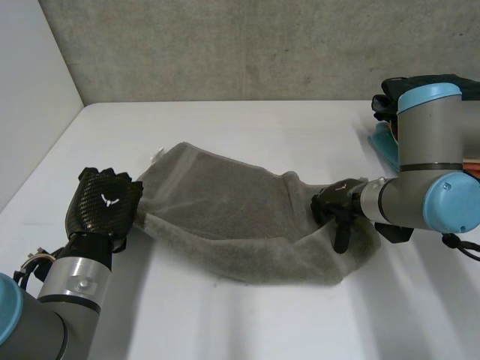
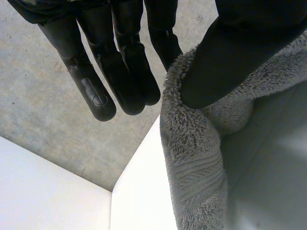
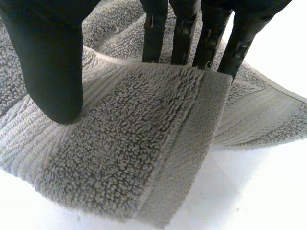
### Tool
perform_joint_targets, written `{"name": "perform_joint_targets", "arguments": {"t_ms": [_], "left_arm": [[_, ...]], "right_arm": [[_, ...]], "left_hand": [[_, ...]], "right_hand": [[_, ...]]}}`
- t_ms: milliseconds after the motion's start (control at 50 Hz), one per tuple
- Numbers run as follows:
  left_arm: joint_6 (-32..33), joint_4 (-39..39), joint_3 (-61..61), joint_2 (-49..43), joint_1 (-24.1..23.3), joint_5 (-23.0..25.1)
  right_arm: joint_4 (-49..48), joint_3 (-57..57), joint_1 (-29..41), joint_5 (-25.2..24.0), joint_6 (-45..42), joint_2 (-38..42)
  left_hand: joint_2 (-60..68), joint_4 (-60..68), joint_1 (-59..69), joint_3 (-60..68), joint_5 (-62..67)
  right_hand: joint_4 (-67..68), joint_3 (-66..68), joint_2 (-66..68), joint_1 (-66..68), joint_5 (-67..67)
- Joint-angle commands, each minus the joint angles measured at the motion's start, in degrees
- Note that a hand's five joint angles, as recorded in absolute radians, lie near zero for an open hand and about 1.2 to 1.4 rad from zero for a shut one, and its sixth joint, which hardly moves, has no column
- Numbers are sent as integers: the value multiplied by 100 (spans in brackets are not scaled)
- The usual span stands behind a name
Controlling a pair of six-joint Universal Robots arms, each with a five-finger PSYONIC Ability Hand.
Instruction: Fold the laundry.
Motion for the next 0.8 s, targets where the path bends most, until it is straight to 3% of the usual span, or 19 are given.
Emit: {"name": "perform_joint_targets", "arguments": {"t_ms": [20,40,60,180,340,500,580,660,800], "left_arm": [[9,0,9,-12,10,-2],[9,0,9,-12,10,-2],[9,0,9,-20,10,-2],[61,0,88,-65,27,-19],[176,-219,571,752,124,-45],[246,-1211,1318,2035,106,-28],[211,-1801,1722,2475,98,-37],[220,-2161,1995,2625,89,-28],[264,-2408,2074,2248,80,16]], "right_arm": [[7,132,-75,84,-195,-106],[-10,159,-84,119,-213,-141],[-10,167,-92,137,-213,-167],[-89,360,-207,164,-221,-632],[-738,1001,-566,32,-213,-2203],[-1240,1854,-1015,-363,-265,-4207],[-1171,1934,-1147,-548,-423,-4780],[-1039,1917,-1226,-698,-581,-5167],[-485,2074,-1191,-803,-898,-5160]], "left_hand": [[1138,1107,1522,1161,1347],[1138,1107,1522,1161,1347],[1138,1107,1522,1161,1347],[1138,1107,1522,1161,1347],[1138,1107,1522,1161,1347],[1138,1107,1522,1161,1347],[1138,1107,1522,1161,1347],[1138,1107,1522,1161,1347],[1138,1107,1522,1161,1347]], "right_hand": [[3260,3219,3270,3672,3348],[4932,4891,4942,5344,5020],[5059,5018,5070,5472,5147],[5061,5019,5071,5473,5148],[5061,5019,5071,5473,5148],[5061,5019,5071,5473,5148],[5061,5019,5071,5473,5148],[5061,5019,5071,5473,5148],[5061,5019,5071,5473,5148]]}}
